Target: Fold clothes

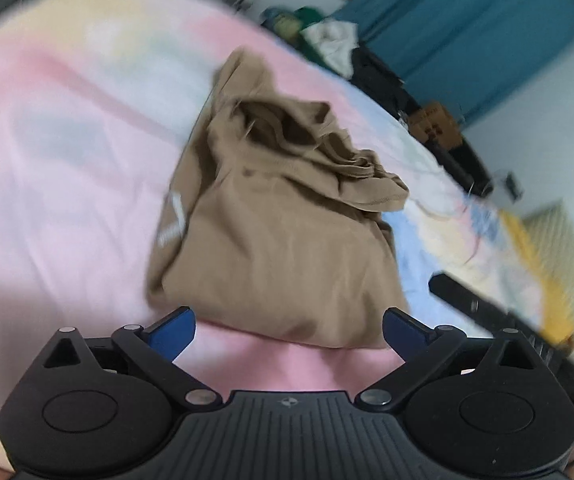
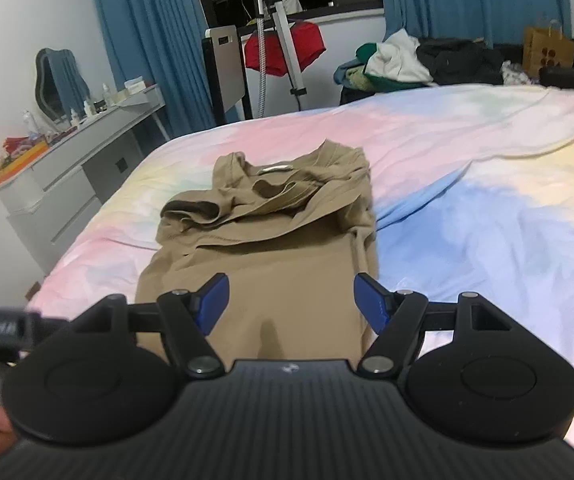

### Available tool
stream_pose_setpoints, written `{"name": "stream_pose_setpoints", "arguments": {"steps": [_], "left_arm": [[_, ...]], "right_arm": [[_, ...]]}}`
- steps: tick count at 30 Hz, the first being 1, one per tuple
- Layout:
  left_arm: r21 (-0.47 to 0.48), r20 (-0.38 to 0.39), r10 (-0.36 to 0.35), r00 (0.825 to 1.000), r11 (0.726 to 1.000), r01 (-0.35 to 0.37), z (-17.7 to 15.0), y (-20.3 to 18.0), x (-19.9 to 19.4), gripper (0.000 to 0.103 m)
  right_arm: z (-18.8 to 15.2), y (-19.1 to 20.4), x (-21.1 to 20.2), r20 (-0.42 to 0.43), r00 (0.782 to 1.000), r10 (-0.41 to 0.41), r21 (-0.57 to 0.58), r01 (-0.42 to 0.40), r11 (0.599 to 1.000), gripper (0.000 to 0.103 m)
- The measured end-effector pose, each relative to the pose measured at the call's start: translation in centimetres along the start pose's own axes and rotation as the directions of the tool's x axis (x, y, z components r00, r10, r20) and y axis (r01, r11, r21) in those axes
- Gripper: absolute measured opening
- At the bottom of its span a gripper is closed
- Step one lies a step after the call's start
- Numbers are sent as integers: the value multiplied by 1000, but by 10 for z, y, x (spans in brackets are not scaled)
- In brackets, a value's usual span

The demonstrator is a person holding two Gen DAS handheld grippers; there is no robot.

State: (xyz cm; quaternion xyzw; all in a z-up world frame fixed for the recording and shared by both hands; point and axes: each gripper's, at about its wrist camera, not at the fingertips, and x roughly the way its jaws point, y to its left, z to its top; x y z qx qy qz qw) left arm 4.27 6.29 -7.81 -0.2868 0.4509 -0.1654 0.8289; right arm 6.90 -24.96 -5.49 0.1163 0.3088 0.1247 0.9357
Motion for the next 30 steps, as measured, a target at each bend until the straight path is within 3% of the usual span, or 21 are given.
{"name": "stream_pose_setpoints", "arguments": {"steps": [3,4,7,9,15,18,20,22,23,25,27,30], "left_arm": [[-179,-27,-83,996,981,77,3,20,14,93],[-236,-30,-105,994,967,95,3,26,18,90],[-282,-17,-105,994,955,96,2,31,24,90],[-310,-8,-104,995,946,97,0,34,28,91],[-382,24,-100,995,919,102,-1,44,38,88],[-386,55,-99,994,915,113,2,48,41,80],[-389,76,-98,992,913,120,4,50,43,71],[-392,97,-97,991,911,128,6,53,45,53],[-393,107,-97,990,910,131,7,54,46,48],[-385,125,-101,987,912,142,9,55,46,31],[-351,155,-116,981,922,164,11,50,41,24],[-304,195,-129,972,935,185,15,38,33,18]], "right_arm": [[-1,-19,9,-61,989,133,189,-119,975,71],[-4,-26,14,-89,977,194,275,-163,948,71],[-14,-40,28,-133,932,337,473,-239,848,73],[-22,-46,36,-145,901,410,571,-262,778,73],[-45,-52,65,-199,861,467,705,-205,679,73],[-54,-62,75,-216,889,405,735,-125,667,73],[-60,-74,77,-184,908,376,781,-98,617,72],[-64,-84,77,-144,925,352,816,-91,571,72],[-63,-85,76,-123,933,339,814,-101,572,71],[-58,-81,73,-94,948,304,781,-119,613,59],[-54,-74,70,-82,958,273,746,-123,655,32],[-45,-63,65,-50,964,260,697,-152,700,18]]}}
